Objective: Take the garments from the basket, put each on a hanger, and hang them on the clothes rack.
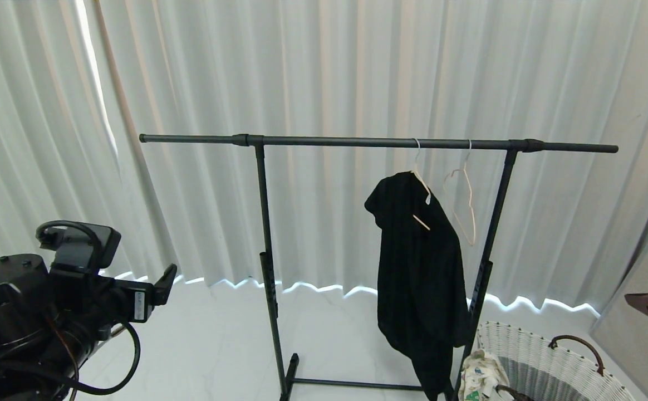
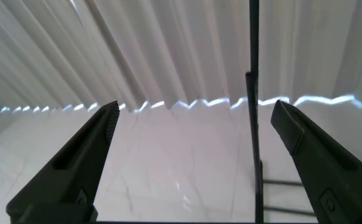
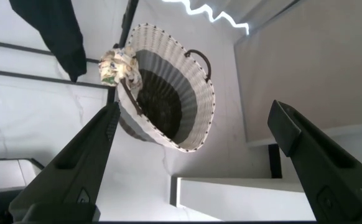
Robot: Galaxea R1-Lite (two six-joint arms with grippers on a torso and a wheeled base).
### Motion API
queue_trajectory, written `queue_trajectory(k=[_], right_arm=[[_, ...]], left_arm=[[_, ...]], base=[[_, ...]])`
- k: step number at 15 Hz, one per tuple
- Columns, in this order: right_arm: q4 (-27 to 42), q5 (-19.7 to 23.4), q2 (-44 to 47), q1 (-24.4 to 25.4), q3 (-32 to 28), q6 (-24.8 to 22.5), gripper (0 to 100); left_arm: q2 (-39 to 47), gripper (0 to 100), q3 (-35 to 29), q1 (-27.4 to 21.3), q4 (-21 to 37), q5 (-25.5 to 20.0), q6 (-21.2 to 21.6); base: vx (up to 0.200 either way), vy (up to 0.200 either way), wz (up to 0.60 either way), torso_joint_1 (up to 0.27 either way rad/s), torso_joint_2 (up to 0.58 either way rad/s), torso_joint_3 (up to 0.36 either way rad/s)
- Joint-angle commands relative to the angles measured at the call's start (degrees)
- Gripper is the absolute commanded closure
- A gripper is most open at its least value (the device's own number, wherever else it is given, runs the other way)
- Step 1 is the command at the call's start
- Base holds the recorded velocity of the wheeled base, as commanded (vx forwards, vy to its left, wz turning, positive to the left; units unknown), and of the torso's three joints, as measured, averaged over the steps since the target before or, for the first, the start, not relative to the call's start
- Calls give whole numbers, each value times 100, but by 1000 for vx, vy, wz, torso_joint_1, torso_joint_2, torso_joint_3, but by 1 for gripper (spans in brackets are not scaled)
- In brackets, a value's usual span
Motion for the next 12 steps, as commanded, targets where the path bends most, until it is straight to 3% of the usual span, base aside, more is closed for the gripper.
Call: queue_trajectory(k=[1,4,5,6,7,12], right_arm=[[1,4,22,-45,2,-4,0],[-8,-5,22,-71,20,-13,0],[-8,-5,22,-71,28,-13,0],[-8,-5,13,-62,72,-13,0],[-8,4,-39,-62,99,-39,0],[-8,-5,-57,-62,134,-145,0]], left_arm=[[-712,0,-590,95,1193,1,-192],[-1881,0,-1697,60,5113,-43,-816],[-1960,0,-1785,34,5561,-43,-1141],[-1925,0,-1627,34,5605,-8,-1467],[-1996,0,-1434,34,5605,-8,-1519],[-2558,0,-1161,-142,5605,62,-1194]], base=[[0,0,0,0,0,0],[0,0,0,0,0,0],[0,0,0,0,0,0],[0,0,0,0,0,0],[0,0,0,0,0,0],[0,0,0,-107,236,131]])
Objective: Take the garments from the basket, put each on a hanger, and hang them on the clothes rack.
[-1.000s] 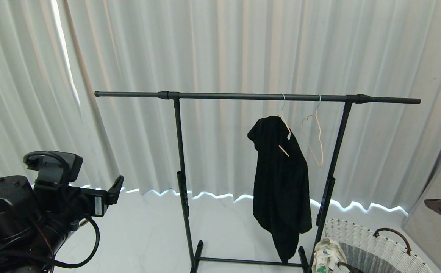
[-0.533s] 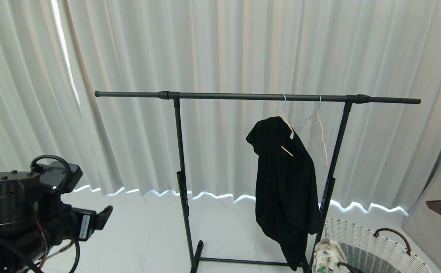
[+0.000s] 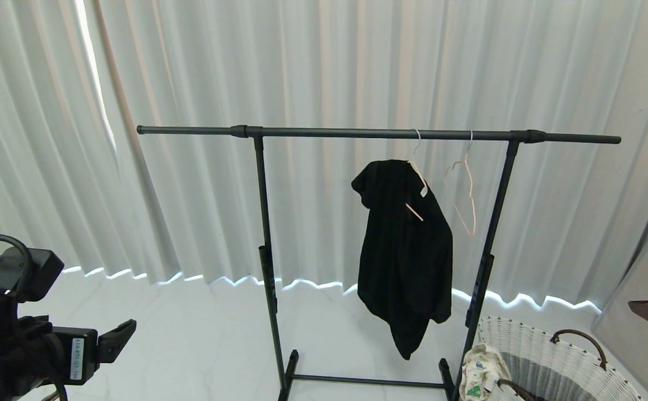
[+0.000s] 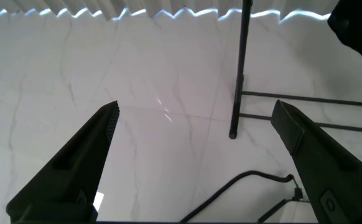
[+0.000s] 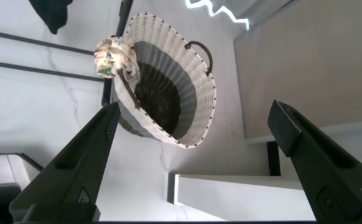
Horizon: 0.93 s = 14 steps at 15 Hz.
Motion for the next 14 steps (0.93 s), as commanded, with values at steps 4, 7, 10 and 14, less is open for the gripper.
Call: queue_trajectory(k=[4,7,10,14], right_arm=[[17,18,-181,1,5,-161,0],[8,36,-312,-113,66,-434,0],[8,45,-312,-139,75,-425,0],[-1,45,-365,-139,180,-416,0]], left_arm=[[-259,0,105,-4,-4,16,108],[-250,0,113,-13,-4,7,125],[-276,0,113,-22,-4,7,152],[-276,0,113,-22,-4,-1,310]], base=[[0,0,0,-218,489,272],[0,0,0,-209,494,279],[0,0,0,-199,481,287],[0,0,0,-181,469,287]])
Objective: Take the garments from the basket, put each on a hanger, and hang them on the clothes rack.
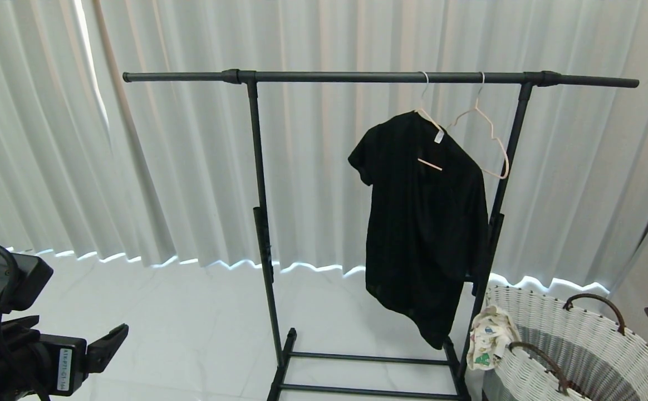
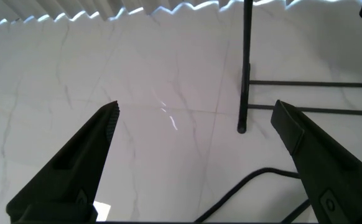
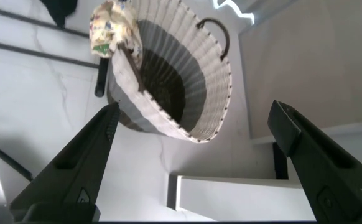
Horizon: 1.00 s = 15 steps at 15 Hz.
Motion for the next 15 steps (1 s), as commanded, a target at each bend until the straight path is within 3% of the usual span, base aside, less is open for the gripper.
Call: queue_trajectory(k=[1,6,10,15], right_arm=[[0,-2,-22,6,69,-6,0],[-202,-10,-30,6,279,3,0],[-940,7,22,6,728,-23,0],[-1362,25,93,-29,1361,-6,0]], left_arm=[[19,0,-2,0,-1,1,10],[19,0,-2,-8,-1,-34,-7],[1,0,-20,-8,-1,-148,-7],[36,0,-55,-430,-1,-148,-7]], base=[[0,0,0,-168,466,300],[0,0,0,-129,418,279],[200,0,0,-25,73,61],[200,0,0,2,14,6]])
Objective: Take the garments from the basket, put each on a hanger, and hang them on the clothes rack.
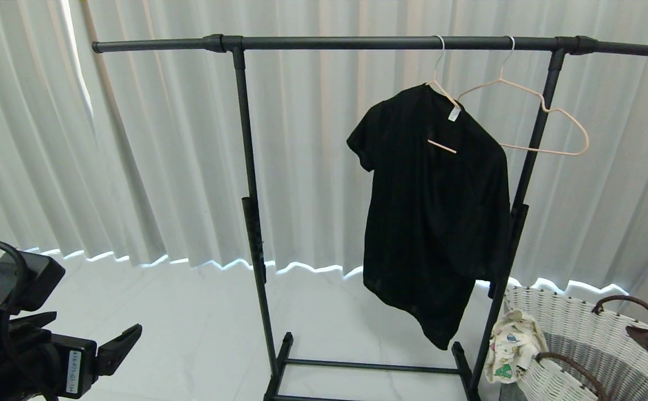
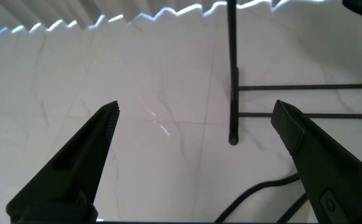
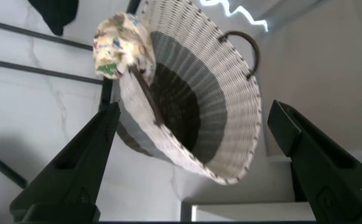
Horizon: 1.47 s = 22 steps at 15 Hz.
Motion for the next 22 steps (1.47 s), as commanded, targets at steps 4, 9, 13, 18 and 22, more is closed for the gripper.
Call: queue_trajectory(k=[4,9,13,18,22], right_arm=[[-696,388,622,-298,451,-6,0],[-1478,415,1650,-719,943,20,0],[-2656,459,2890,-851,1383,20,0],[-3956,468,4296,-1220,1559,12,0],[-4361,485,4604,-1264,1585,-6,0]], left_arm=[[172,0,-86,-282,-13,4,-21],[260,0,-78,-405,-13,4,-21],[269,0,45,-405,-13,4,-21],[383,0,63,-405,-13,13,-12],[603,0,54,-511,-13,13,-12]], base=[[200,0,0,2,5,1],[160,0,0,1,5,1],[0,0,0,0,0,0],[0,0,0,0,0,0],[0,0,0,0,0,0]])
